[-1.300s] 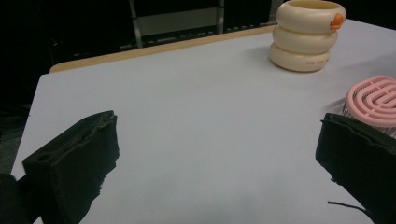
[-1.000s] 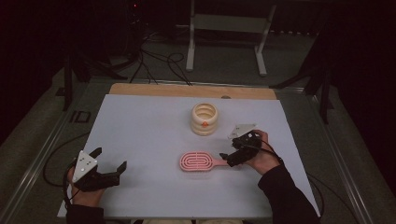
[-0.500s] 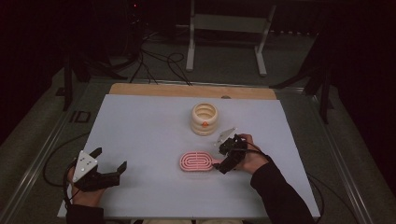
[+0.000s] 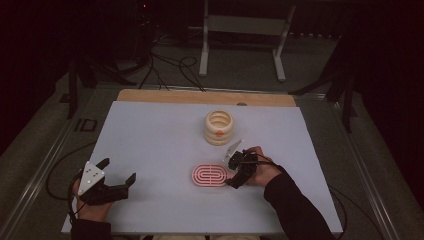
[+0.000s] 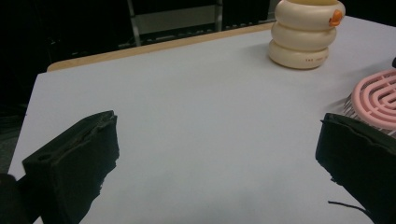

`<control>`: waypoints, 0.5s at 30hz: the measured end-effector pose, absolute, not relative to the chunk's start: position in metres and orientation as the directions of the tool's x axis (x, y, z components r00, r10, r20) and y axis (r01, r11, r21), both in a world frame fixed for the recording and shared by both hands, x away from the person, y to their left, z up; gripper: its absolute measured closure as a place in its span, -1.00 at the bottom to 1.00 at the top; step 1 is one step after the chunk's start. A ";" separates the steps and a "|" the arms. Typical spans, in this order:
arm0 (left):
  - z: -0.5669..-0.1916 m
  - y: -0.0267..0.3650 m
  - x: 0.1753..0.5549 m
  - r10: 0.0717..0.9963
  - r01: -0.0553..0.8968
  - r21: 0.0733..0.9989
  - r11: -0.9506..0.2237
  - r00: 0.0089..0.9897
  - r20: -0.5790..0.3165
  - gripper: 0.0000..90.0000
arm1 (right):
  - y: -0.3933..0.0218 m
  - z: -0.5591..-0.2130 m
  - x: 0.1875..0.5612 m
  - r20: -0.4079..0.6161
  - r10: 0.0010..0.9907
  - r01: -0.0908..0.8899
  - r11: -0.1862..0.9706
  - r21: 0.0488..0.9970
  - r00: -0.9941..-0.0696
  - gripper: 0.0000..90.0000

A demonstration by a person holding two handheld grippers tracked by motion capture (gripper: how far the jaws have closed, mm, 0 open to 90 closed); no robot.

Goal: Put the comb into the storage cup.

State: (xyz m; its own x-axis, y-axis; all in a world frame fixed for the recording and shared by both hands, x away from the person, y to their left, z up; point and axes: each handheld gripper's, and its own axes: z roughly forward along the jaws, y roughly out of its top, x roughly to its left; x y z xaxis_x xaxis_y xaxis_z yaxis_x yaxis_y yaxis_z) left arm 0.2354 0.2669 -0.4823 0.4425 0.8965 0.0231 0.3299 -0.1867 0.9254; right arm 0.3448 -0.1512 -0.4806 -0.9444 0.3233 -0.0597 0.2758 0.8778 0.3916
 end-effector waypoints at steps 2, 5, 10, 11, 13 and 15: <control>-0.482 0.267 0.236 0.896 0.331 0.925 -0.188 0.443 0.024 -0.99 | -0.152 -0.482 0.345 -0.054 0.305 0.262 0.884 0.388 -0.951 -0.44; -0.483 0.267 0.236 0.895 0.331 0.924 -0.190 0.444 0.025 -0.99 | -0.153 -0.481 0.344 -0.039 0.298 0.262 0.888 0.379 -0.954 -0.38; -0.483 0.266 0.236 0.895 0.332 0.924 -0.191 0.445 0.025 -0.99 | -0.154 -0.484 0.343 -0.009 0.262 0.242 0.904 0.352 -0.965 -0.31; -0.483 0.266 0.236 0.895 0.332 0.924 -0.191 0.445 0.025 -0.99 | -0.154 -0.484 0.343 -0.009 0.262 0.242 0.904 0.352 -0.965 -0.31; -0.483 0.266 0.236 0.895 0.332 0.924 -0.190 0.446 0.024 -0.99 | -0.152 -0.486 0.342 -0.006 0.245 0.228 0.914 0.337 -0.970 -0.26; -0.483 0.266 0.236 0.895 0.332 0.924 -0.193 0.446 0.026 -0.99 | -0.150 -0.488 0.341 -0.010 0.243 0.226 0.916 0.332 -0.970 -0.21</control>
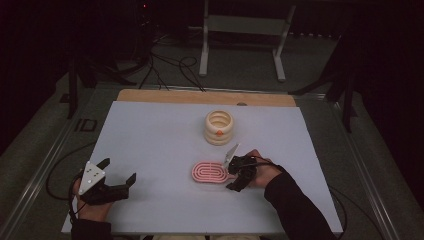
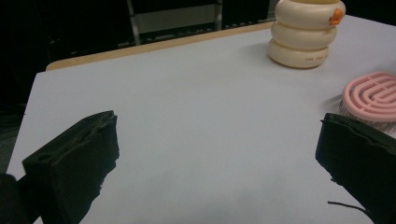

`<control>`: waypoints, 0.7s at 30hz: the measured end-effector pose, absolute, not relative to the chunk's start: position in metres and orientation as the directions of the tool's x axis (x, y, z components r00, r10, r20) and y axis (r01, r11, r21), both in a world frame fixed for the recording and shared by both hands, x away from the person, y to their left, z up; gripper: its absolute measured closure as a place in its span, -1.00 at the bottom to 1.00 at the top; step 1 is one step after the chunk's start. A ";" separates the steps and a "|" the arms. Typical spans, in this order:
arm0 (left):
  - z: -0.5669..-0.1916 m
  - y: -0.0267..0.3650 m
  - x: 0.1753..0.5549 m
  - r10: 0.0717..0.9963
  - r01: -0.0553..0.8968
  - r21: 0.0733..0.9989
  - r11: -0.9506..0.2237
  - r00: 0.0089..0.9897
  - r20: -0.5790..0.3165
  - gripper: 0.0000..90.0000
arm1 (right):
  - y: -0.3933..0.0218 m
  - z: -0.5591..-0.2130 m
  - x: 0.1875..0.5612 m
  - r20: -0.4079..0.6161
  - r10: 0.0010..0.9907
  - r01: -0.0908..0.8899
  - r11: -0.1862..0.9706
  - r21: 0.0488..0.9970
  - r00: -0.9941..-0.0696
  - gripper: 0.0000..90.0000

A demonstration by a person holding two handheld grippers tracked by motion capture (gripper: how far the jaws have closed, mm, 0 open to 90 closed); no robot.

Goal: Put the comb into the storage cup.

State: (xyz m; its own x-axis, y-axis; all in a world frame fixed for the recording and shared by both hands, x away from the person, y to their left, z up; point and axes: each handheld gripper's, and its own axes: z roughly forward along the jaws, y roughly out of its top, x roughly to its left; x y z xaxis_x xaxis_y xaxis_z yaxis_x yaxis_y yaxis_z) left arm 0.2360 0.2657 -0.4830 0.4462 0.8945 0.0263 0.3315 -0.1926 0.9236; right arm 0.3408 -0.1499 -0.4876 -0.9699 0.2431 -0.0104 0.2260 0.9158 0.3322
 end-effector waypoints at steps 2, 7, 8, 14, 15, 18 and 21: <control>-0.483 0.266 0.236 0.895 0.332 0.924 -0.191 0.445 0.025 -0.99 | -0.146 -0.490 0.340 -0.009 0.236 0.220 0.920 0.325 -0.972 -0.04; -0.483 0.266 0.236 0.895 0.332 0.924 -0.191 0.446 0.025 -0.99 | -0.141 -0.492 0.342 -0.007 0.250 0.236 0.920 0.312 -0.968 0.23; -0.483 0.266 0.236 0.895 0.332 0.924 -0.191 0.446 0.025 -0.99 | -0.141 -0.493 0.343 -0.007 0.255 0.240 0.921 0.308 -0.967 0.25; -0.483 0.265 0.236 0.894 0.333 0.923 -0.194 0.447 0.027 -0.99 | -0.141 -0.493 0.347 -0.001 0.281 0.268 0.915 0.300 -0.960 0.39; -0.483 0.265 0.236 0.894 0.333 0.922 -0.195 0.448 0.027 -0.99 | -0.142 -0.493 0.347 0.005 0.286 0.274 0.913 0.303 -0.958 0.42; -0.483 0.265 0.236 0.893 0.336 0.921 -0.195 0.448 0.025 -0.99 | -0.143 -0.493 0.349 0.008 0.295 0.284 0.910 0.301 -0.955 0.46; -0.483 0.264 0.236 0.892 0.339 0.920 -0.197 0.451 0.025 -0.99 | -0.141 -0.493 0.348 -0.003 0.316 0.302 0.908 0.291 -0.949 0.52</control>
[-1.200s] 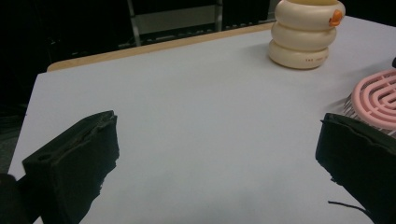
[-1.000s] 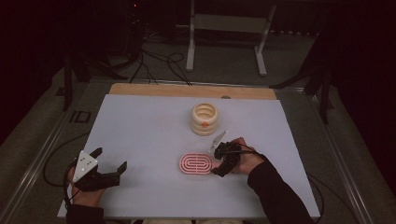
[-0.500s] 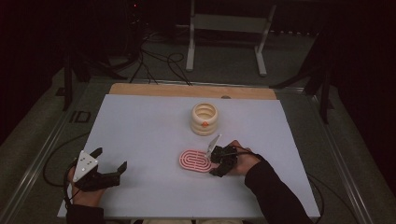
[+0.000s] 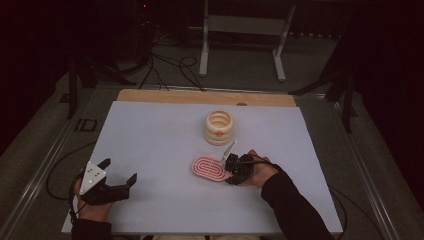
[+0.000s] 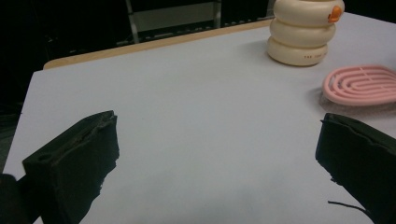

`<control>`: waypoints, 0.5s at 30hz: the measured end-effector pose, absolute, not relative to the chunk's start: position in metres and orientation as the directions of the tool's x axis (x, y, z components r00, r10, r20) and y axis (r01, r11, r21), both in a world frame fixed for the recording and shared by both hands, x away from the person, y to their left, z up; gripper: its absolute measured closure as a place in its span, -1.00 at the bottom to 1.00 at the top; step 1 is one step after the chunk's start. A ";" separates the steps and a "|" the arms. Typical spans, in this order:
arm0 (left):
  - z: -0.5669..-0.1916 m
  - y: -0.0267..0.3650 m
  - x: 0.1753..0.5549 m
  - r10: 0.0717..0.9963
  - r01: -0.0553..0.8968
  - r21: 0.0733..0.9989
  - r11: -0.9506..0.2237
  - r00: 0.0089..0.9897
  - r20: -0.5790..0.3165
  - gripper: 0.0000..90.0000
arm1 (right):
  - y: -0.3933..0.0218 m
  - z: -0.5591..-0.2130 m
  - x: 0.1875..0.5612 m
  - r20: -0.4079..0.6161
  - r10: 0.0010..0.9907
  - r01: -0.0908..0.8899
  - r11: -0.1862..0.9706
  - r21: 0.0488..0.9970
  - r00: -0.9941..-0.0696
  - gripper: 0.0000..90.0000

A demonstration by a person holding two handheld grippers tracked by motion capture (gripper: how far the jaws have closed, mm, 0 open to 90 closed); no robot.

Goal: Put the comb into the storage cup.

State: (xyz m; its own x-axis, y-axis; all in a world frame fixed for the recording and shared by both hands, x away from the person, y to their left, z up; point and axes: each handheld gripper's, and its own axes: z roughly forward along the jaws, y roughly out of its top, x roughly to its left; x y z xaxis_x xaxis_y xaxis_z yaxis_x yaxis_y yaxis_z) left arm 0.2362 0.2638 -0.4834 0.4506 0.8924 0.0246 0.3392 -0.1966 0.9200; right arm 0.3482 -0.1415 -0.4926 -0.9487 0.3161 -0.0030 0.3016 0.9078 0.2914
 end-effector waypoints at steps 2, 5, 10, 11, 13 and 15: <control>-0.483 0.263 0.236 0.891 0.339 0.919 -0.200 0.453 0.027 -0.99 | -0.143 -0.493 0.350 0.004 0.327 0.313 0.902 0.298 -0.945 0.54; -0.484 0.263 0.237 0.891 0.342 0.918 -0.199 0.452 0.025 -0.99 | -0.144 -0.492 0.349 0.010 0.344 0.331 0.894 0.301 -0.939 0.54; -0.484 0.262 0.237 0.890 0.349 0.915 -0.201 0.456 0.021 -0.99 | -0.147 -0.491 0.348 0.010 0.368 0.349 0.873 0.341 -0.930 0.55; -0.484 0.261 0.237 0.889 0.350 0.915 -0.202 0.458 0.021 -0.99 | -0.148 -0.491 0.348 0.009 0.374 0.352 0.865 0.358 -0.927 0.55; -0.483 0.259 0.237 0.888 0.351 0.914 -0.201 0.460 0.018 -0.99 | -0.150 -0.489 0.348 0.011 0.389 0.362 0.846 0.392 -0.921 0.55; -0.482 0.257 0.237 0.884 0.353 0.914 -0.201 0.467 0.014 -0.99 | -0.150 -0.487 0.347 0.000 0.409 0.372 0.829 0.418 -0.912 0.55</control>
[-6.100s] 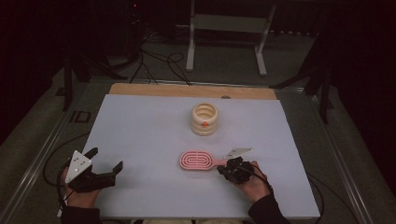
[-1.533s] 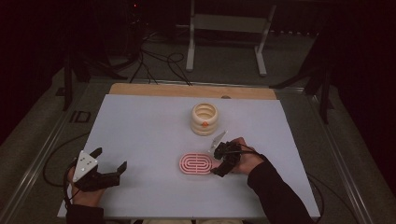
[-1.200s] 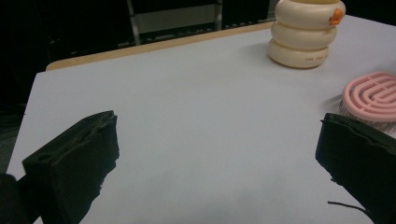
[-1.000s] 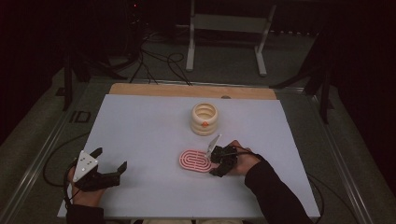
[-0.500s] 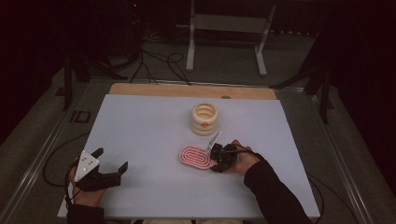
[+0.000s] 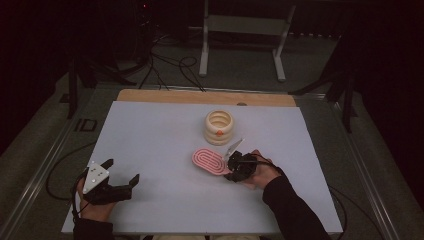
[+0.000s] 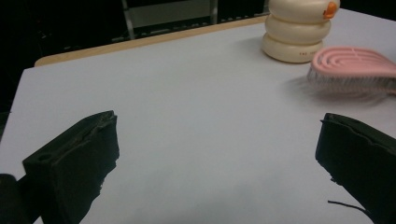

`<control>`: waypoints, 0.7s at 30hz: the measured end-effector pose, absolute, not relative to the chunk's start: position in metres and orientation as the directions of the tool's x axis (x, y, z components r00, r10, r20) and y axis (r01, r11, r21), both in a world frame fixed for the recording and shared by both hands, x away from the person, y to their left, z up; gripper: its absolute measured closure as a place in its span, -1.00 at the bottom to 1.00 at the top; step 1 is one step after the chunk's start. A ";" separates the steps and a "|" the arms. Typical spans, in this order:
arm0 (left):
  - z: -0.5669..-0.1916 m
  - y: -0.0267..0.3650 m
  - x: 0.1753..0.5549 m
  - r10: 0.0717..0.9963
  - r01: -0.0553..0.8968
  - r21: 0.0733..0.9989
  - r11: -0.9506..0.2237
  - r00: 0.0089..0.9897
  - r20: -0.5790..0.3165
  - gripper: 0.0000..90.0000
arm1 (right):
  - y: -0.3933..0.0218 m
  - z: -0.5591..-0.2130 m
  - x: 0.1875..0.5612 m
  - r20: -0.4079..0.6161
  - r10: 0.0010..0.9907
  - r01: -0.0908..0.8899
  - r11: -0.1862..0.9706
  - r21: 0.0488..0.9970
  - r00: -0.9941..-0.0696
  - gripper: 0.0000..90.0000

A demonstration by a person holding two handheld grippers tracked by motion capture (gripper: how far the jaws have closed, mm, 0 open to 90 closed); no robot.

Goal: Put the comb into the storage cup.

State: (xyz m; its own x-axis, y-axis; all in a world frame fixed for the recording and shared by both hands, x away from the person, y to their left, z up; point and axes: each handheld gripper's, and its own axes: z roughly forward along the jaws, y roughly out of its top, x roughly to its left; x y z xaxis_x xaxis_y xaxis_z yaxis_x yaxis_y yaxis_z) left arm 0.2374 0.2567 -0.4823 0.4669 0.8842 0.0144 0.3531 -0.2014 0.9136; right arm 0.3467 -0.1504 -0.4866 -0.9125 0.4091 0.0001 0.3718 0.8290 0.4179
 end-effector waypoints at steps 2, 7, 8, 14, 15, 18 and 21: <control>-0.481 0.253 0.238 0.881 0.355 0.912 -0.204 0.474 0.012 -0.99 | -0.150 -0.483 0.345 -0.011 0.439 0.388 0.807 0.446 -0.899 0.55; -0.479 0.247 0.239 0.873 0.361 0.909 -0.208 0.487 0.006 -0.99 | -0.150 -0.478 0.344 -0.028 0.448 0.381 0.790 0.481 -0.894 0.55; -0.477 0.237 0.242 0.865 0.372 0.904 -0.209 0.502 -0.006 -0.99 | -0.150 -0.478 0.344 -0.028 0.448 0.381 0.790 0.481 -0.894 0.55; -0.469 0.214 0.255 0.834 0.395 0.892 -0.221 0.551 -0.037 -0.99 | -0.149 -0.469 0.339 -0.051 0.490 0.379 0.733 0.564 -0.870 0.55; -0.469 0.214 0.255 0.834 0.395 0.892 -0.221 0.551 -0.037 -0.99 | -0.148 -0.468 0.339 -0.053 0.495 0.379 0.725 0.575 -0.867 0.55; -0.459 0.195 0.269 0.814 0.396 0.891 -0.220 0.579 -0.056 -0.99 | -0.148 -0.464 0.338 -0.056 0.511 0.376 0.697 0.610 -0.858 0.55; -0.451 0.180 0.279 0.805 0.398 0.891 -0.217 0.590 -0.067 -0.99 | -0.147 -0.460 0.336 -0.060 0.524 0.371 0.675 0.638 -0.850 0.55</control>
